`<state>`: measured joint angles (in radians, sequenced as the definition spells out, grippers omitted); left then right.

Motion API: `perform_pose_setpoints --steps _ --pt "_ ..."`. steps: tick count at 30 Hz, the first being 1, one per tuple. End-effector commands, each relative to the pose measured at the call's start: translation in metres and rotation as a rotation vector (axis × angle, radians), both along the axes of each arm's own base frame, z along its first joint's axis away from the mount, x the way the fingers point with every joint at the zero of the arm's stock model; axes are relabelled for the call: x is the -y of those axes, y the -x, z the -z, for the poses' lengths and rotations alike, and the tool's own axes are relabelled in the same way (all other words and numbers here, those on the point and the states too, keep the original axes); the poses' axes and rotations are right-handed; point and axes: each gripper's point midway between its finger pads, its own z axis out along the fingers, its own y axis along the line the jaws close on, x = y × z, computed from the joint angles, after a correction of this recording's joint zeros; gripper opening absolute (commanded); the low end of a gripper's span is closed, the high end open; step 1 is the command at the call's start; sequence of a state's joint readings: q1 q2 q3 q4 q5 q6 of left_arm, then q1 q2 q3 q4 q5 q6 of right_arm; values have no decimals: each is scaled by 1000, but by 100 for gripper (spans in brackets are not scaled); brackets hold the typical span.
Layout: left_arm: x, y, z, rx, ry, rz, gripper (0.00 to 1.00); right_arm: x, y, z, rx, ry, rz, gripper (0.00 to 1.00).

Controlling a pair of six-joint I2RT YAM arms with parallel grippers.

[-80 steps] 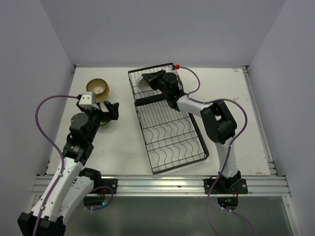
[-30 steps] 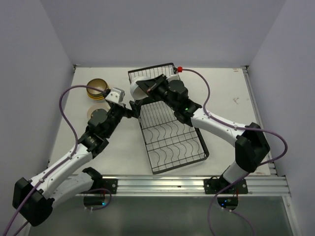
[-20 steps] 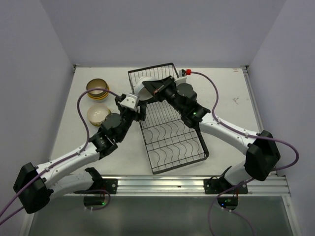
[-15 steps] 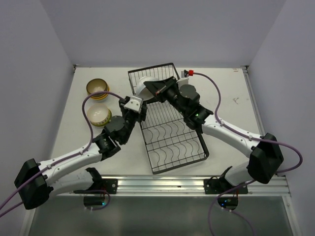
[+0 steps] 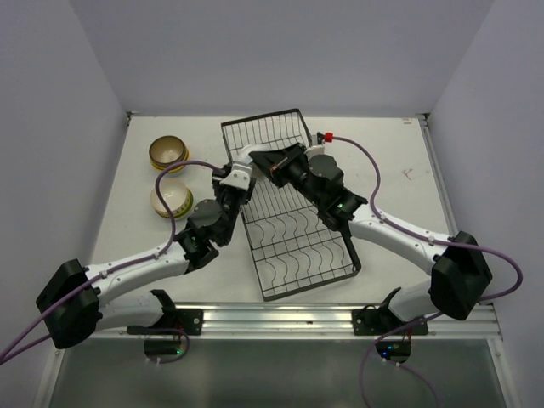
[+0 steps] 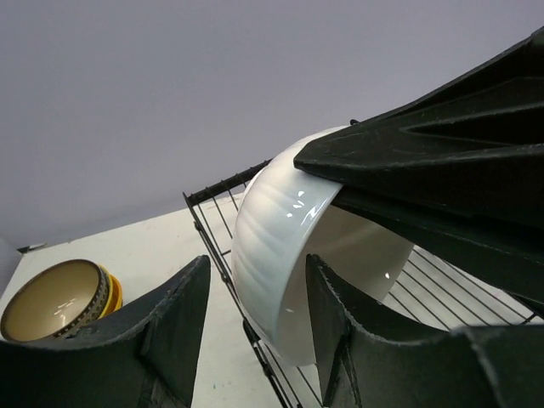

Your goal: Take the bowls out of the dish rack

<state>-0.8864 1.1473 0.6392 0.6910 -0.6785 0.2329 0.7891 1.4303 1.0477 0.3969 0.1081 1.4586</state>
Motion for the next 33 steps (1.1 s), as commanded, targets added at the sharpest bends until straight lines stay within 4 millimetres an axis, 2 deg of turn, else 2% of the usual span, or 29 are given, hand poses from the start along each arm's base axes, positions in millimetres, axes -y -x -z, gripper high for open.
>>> perform_pose_setpoints --steps 1,6,10,12,13,15,16,19,22,29,33 --pt "-2 -1 -25 92 40 -27 51 14 16 -64 97 -171 -3 0" --pt "5 -4 -21 114 -24 -37 38 12 13 -48 48 -168 2 0" --pt "11 -2 -16 124 -60 -43 14 8 10 -40 21 -181 -5 1" --pt "10 -2 -16 131 -69 -49 6 4 9 -38 15 -185 -12 5" --pt "10 -1 -15 130 -70 -52 0 3 8 -38 12 -189 -15 11" --pt "9 -1 -16 138 -75 -61 0 2 5 -34 5 -184 -10 17" --pt "9 -1 -16 139 -78 -63 0 2 4 -33 4 -181 -1 24" --pt "7 -1 -18 146 -83 -76 0 4 0 -27 -10 -176 17 36" --pt "2 -3 -19 142 -88 -113 0 9 -4 -23 -18 -177 42 44" --pt "-15 -13 -21 117 -128 -265 0 23 -6 -12 -40 -185 63 57" --pt "-32 -25 -18 88 -110 -345 0 35 -4 -3 -57 -179 69 59"
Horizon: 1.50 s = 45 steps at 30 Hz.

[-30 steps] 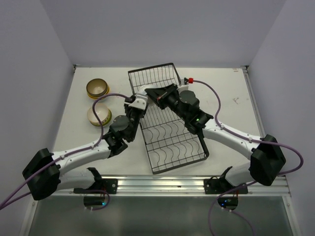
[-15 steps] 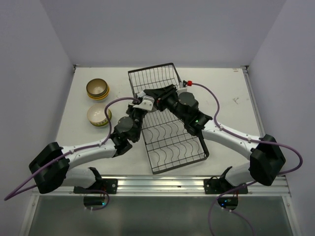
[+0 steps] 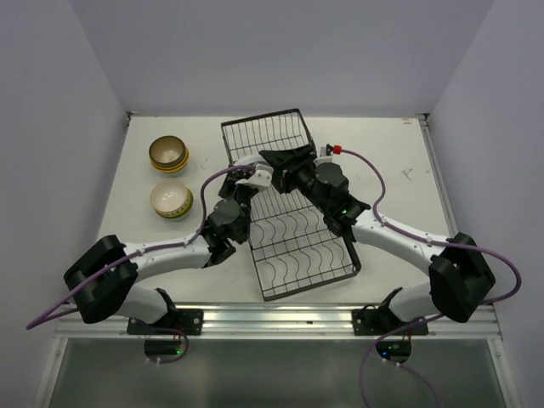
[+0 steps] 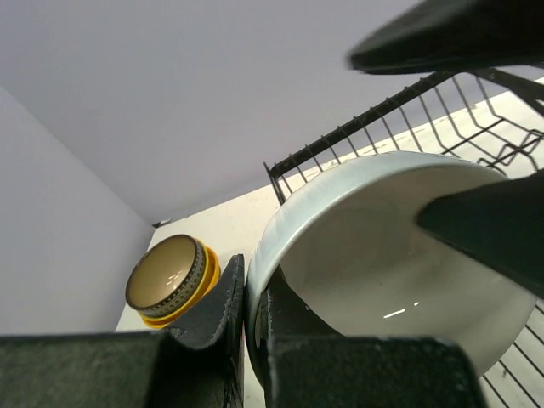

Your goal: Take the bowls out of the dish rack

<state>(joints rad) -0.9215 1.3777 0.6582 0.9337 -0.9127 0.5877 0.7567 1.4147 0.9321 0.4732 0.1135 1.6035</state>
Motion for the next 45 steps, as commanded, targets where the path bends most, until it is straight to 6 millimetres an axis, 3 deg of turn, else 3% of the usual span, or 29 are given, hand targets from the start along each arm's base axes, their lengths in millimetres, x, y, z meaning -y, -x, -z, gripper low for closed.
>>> perform_pose_setpoints --steps 1,5,9,10,12,13,15,16,19,24,26,27,28,30,36,45 --pt "-21 -9 -44 103 181 -92 0 19 2 -27 48 -75 34 59" --pt "-30 -19 -45 86 218 -118 0 33 5 -26 49 -65 49 59" --pt "-42 -31 -57 65 237 -153 0 49 8 -20 50 -53 59 59" --pt "-45 -34 -74 76 270 -152 0 52 10 -11 42 -32 54 59" --pt "-44 -43 -73 7 288 -121 0 66 10 -10 49 -17 74 59" --pt "-60 -50 -77 -6 309 -150 0 71 11 0 42 22 78 59" --pt "-64 -61 -87 -70 361 -112 0 81 11 6 42 62 84 60" --pt "-86 -69 -92 -76 384 -148 0 87 14 10 57 110 85 60" --pt "-118 -83 -95 -148 474 -148 0 99 19 20 73 229 88 62" --pt "-183 -99 -53 -342 660 -188 0 114 26 34 97 397 82 69" --pt "-197 -108 -26 -409 779 -208 0 120 30 46 86 461 78 71" --pt "-219 -111 -14 -443 860 -202 0 122 31 49 81 472 79 72" --pt "-225 -119 5 -491 920 -193 0 123 33 58 74 485 73 72" --pt "-245 -122 14 -512 1015 -187 0 125 36 65 72 494 64 72" --pt "-261 -133 33 -559 1010 -243 0 133 43 96 48 584 37 75" --pt "-275 -146 53 -598 1015 -291 0 139 45 122 27 635 18 76"
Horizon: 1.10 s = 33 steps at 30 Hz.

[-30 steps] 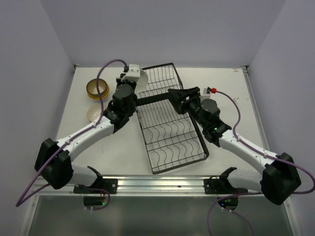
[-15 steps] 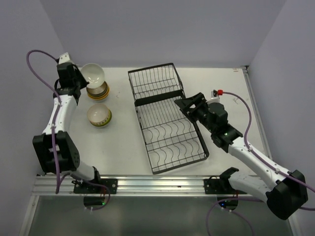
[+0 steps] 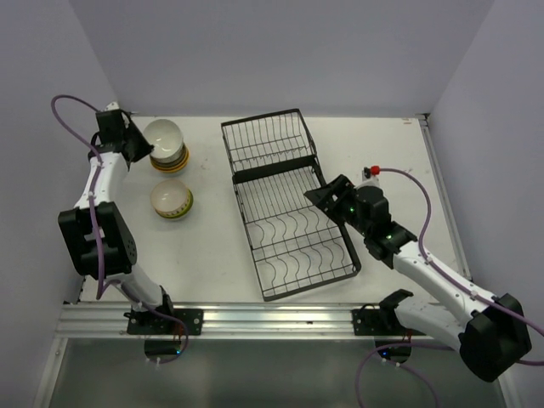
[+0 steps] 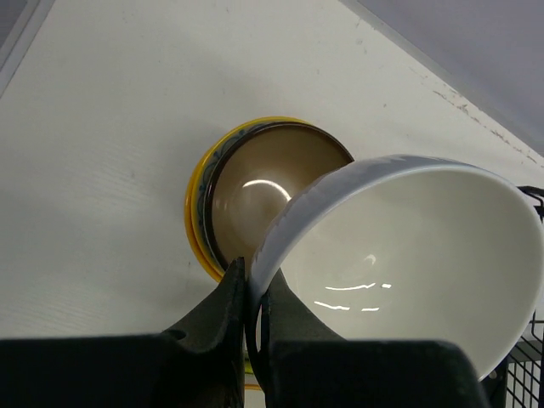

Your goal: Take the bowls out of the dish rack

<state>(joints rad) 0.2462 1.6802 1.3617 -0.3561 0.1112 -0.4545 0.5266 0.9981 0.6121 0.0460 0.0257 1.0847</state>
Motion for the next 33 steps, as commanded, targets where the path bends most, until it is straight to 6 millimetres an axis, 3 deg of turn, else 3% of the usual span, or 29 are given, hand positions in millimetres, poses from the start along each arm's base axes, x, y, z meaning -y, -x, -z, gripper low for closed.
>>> perform_pose_setpoints --steps 1,9,20,33 --pt "-4 -22 -29 95 11 -2 0 3 1 9 9 27 -17 76" --pt "-15 -29 -10 49 -11 -33 0 10 -2 28 -16 59 -6 76" --pt "-29 -45 -14 45 -44 -67 0 13 -4 48 -54 72 -10 76" --pt "-25 -46 19 -22 -13 -53 2 19 -5 62 -84 82 1 77"
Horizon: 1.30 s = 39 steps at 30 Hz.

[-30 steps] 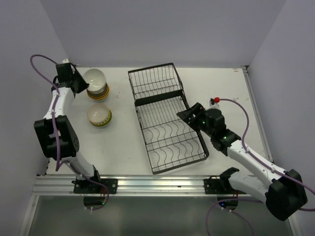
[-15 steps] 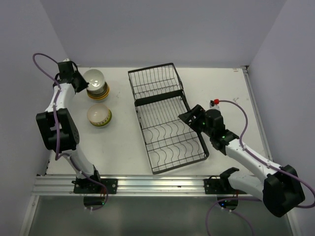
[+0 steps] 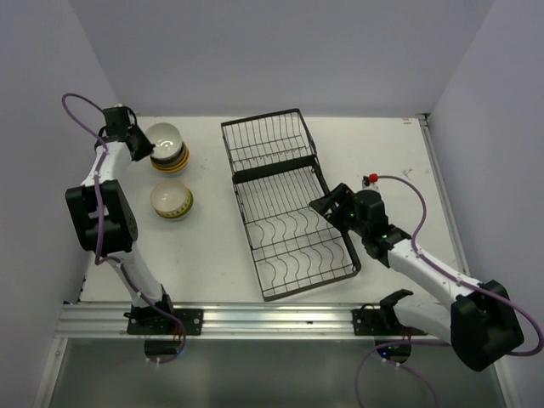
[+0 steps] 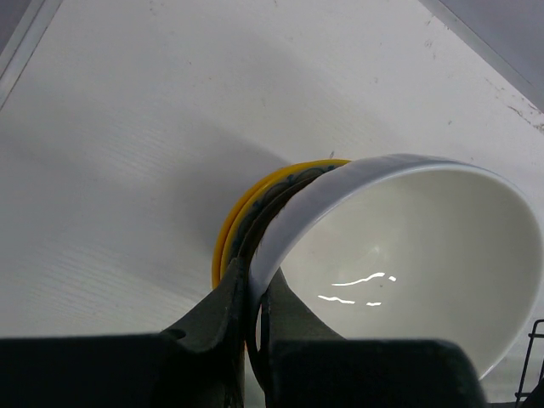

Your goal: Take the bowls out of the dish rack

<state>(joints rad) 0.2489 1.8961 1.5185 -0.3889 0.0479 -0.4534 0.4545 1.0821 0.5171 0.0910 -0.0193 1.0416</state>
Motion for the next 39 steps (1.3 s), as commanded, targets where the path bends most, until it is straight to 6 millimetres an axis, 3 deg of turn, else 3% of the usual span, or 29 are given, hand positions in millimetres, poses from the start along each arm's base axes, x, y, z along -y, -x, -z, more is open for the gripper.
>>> perform_pose_setpoints --steps 1,2,7,17,20,27,30,36,37,38,39 --pt "-4 -12 -24 77 3 -1 4 -1 -3 0 24 -5 -15 77" --pt "-4 -12 -23 75 2 -1 15 -1 -2 2 18 -3 -16 77" --pt "-4 -12 -26 78 0 2 38 -1 -1 11 -1 0 -14 77" --pt "-15 -7 -80 156 -81 -26 48 1 3 16 -18 3 -17 77" --pt "-20 -1 -85 157 -113 -47 48 2 4 15 -19 0 -15 77" --pt "-19 9 -75 133 -110 -48 49 5 6 12 -15 6 -13 77" --pt "-15 18 -93 174 -117 -46 53 8 8 6 -7 19 -14 77" --pt "6 67 -177 409 -159 -9 70 14 11 -17 41 92 -51 80" --pt "16 84 -203 492 -160 17 72 15 10 -20 52 109 -55 80" --pt "26 93 -184 478 -138 47 74 16 7 -31 89 140 -70 81" --pt "33 97 -196 546 -138 73 75 19 8 -31 84 175 -79 82"
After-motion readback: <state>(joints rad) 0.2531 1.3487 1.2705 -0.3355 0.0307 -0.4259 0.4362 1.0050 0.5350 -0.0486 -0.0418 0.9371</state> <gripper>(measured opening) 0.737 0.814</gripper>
